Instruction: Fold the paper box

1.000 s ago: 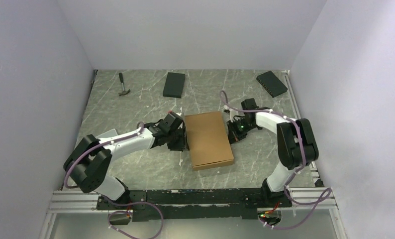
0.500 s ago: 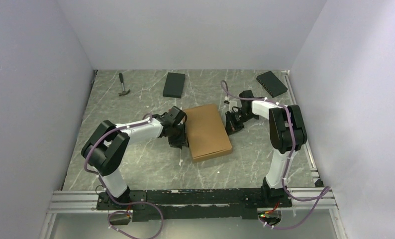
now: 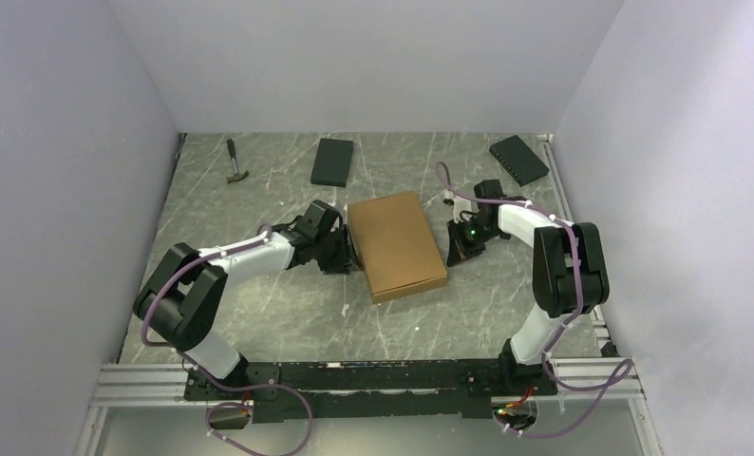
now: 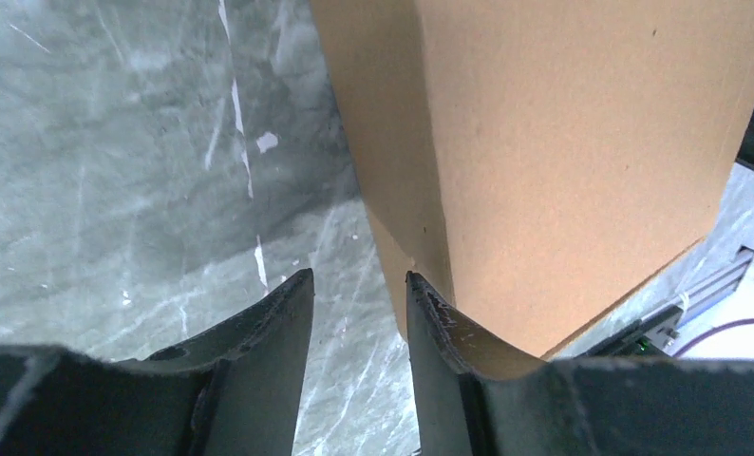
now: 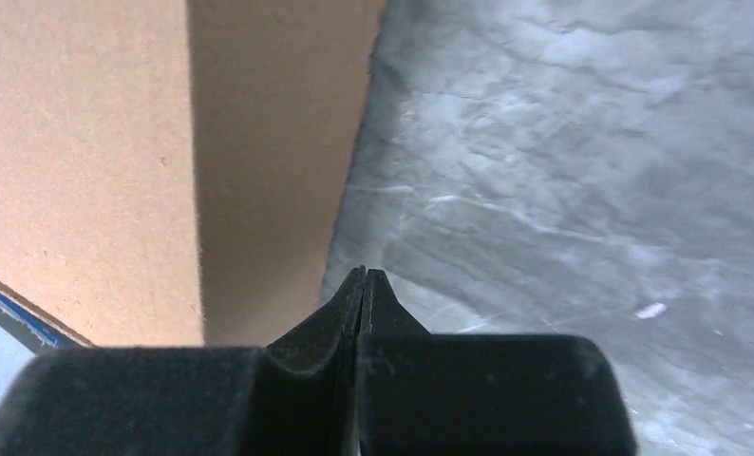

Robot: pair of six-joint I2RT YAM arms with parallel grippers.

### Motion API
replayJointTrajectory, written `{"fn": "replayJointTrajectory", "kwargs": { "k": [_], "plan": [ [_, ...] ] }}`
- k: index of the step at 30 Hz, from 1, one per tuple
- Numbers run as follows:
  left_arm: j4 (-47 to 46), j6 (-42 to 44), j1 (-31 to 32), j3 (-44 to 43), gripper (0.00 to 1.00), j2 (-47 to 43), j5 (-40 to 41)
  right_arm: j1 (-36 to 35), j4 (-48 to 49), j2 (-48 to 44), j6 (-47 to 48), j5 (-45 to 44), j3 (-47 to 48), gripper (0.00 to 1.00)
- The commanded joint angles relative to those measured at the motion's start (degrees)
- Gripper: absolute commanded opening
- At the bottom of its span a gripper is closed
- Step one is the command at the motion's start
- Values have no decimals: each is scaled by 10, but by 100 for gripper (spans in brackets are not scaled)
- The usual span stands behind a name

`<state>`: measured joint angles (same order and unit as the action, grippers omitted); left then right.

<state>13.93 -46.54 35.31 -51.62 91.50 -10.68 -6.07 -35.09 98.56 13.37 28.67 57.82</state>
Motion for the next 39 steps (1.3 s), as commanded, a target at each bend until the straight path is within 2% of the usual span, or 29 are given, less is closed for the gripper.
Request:
{"fn": "replayJointTrajectory", "kwargs": {
  "k": [1, 4, 8, 10, 12, 16, 18, 20, 23, 29, 31, 32, 34, 35, 36, 39],
  "plan": [
    [-52, -31, 12, 26, 45, -6, -38, -20, -24, 5, 17, 7, 1, 0],
    [-67, -36, 30, 18, 45, 23, -45, -47, -36, 20, 19, 28, 12, 0],
    [-83, -39, 55, -12, 44, 71, -60, -67, -78, 73, 15, 217, 43, 0],
    [-90, -41, 61, -24, 44, 89, -63, -64, -94, 105, 18, 257, 58, 0],
    [-90, -41, 63, -33, 44, 99, -63, -54, -79, 107, 9, 241, 53, 0],
    [-47, -17, 57, -42, 45, 76, -25, -19, -40, 64, 0, 126, 37, 0],
    [-21, 1, 47, -40, 50, 51, -11, 5, -17, 20, 8, 58, 24, 0],
    [2, 21, 34, -30, 55, 18, 0, 32, -12, -21, 24, 32, 18, 1],
    [33, 48, 11, -12, 63, -45, 7, 56, -12, -86, 54, 15, 9, 5],
    [115, 113, -16, -21, 84, -197, 38, 99, -9, -241, 102, 47, 2, 20],
    [135, 145, -24, -33, 95, -256, 42, 113, -9, -288, 109, 70, 14, 29],
    [143, 157, -29, -37, 99, -284, 41, 124, -7, -309, 107, 89, 21, 39],
    [149, 184, -42, -44, 100, -338, 33, 154, -1, -351, 98, 151, 39, 71],
    [153, 193, -47, -47, 100, -363, 33, 166, 9, -369, 82, 174, 48, 92],
    [162, 201, -50, -52, 99, -385, 36, 177, 17, -386, 72, 203, 54, 98],
    [195, 222, -54, -75, 100, -425, 56, 185, 52, -433, -9, 213, 65, 99]
  ]
}}
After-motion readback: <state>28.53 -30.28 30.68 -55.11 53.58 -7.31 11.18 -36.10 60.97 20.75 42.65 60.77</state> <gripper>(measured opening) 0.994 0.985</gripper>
